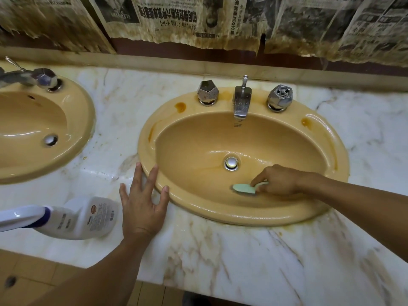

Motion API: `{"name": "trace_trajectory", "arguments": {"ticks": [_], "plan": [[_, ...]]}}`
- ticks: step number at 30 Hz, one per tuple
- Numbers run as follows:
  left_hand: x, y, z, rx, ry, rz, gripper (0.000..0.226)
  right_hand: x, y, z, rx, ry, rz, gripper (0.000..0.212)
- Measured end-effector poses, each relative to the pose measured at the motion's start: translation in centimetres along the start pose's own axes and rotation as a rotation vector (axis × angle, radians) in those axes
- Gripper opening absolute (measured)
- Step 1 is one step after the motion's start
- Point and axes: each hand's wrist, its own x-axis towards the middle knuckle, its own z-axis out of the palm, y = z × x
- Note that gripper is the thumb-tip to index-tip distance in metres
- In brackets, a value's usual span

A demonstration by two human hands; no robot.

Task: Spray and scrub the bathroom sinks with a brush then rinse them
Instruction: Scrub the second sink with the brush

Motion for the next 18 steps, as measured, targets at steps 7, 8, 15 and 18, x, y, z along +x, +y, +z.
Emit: {"name": "trace_trajectory", "arguments": {"ticks": [7, 8, 15, 18], "plan": [[0.1, -0.3, 0.4, 0.008, 0.006, -0.004, 0.065, 0.9, 1.4, -1.2, -0.227, 0.324, 0.218, 0.042], [0.1, -0.4, 0.4, 0.009, 0.006, -0.006, 0.065, 1.0, 1.2, -0.8, -0.222, 0.275, 0.188, 0.042], [0.2, -0.3, 0.5, 0.01, 0.012, -0.009, 0.064, 1.7, 0.9, -0.7, -0.18, 0.231, 0.105, 0.04], [0.2, -0.2, 0.5, 0.005, 0.008, -0.011, 0.063, 2.6, 1.1, -0.6, -0.213, 0.385, 0.168, 0.042]]}}
